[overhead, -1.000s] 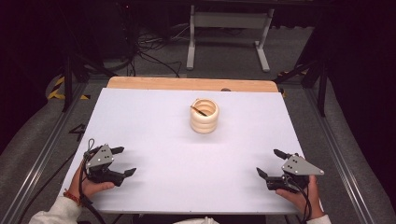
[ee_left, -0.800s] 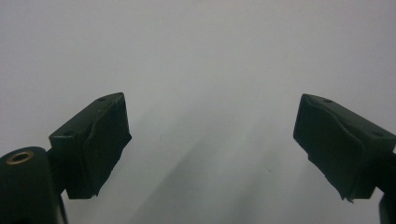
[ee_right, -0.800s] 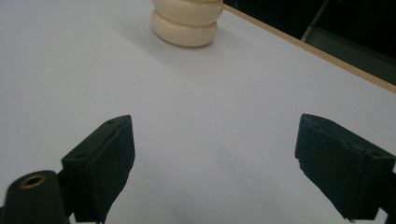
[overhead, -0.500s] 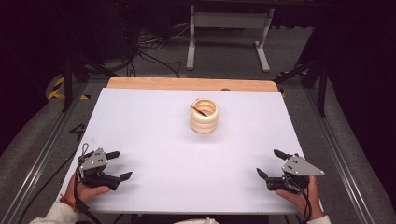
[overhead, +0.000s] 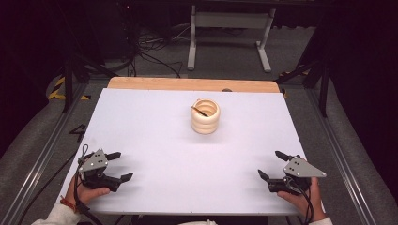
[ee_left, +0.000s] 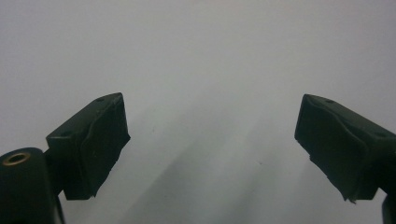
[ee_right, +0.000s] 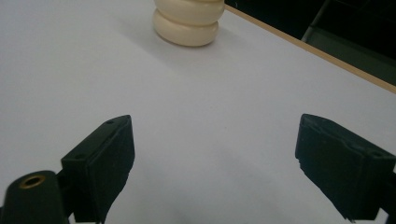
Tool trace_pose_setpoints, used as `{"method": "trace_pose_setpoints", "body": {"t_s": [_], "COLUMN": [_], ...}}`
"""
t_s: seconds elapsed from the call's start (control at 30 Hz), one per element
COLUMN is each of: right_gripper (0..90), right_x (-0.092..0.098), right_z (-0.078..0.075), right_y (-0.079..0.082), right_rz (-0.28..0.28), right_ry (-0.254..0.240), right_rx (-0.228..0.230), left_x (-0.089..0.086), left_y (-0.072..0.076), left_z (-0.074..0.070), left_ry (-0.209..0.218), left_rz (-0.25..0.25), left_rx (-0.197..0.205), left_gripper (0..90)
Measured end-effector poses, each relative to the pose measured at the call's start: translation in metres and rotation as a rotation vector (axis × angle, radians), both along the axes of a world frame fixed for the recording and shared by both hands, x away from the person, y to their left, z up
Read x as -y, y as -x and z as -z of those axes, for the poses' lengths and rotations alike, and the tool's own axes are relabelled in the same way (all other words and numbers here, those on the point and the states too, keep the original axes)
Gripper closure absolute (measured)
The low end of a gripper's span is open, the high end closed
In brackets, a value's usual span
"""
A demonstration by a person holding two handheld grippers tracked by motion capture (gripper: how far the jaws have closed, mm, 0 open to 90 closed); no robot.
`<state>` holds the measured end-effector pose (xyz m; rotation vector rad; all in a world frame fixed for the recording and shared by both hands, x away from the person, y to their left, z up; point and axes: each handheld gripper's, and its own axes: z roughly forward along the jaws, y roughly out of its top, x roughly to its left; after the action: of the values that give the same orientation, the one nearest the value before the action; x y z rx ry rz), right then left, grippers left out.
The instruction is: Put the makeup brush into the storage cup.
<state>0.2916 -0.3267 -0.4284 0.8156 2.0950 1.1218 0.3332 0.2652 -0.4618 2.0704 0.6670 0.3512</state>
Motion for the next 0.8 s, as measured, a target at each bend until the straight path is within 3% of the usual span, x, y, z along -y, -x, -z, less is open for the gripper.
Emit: {"method": "trace_pose_setpoints", "body": {"t_s": [0.8], "right_gripper": [12.5], "right_x": [0.0029], "right_z": [0.0006], "right_y": [-0.0008], "right_rz": [0.015], "right_ry": [-0.009], "right_rx": [0.005], "left_x": [0.0022], "left_y": [-0.0023], "left_z": [0.0005], "left_ry": [-0.010], "left_rz": [0.002], "left_rx": [0.001], "left_gripper": [10.4]}}
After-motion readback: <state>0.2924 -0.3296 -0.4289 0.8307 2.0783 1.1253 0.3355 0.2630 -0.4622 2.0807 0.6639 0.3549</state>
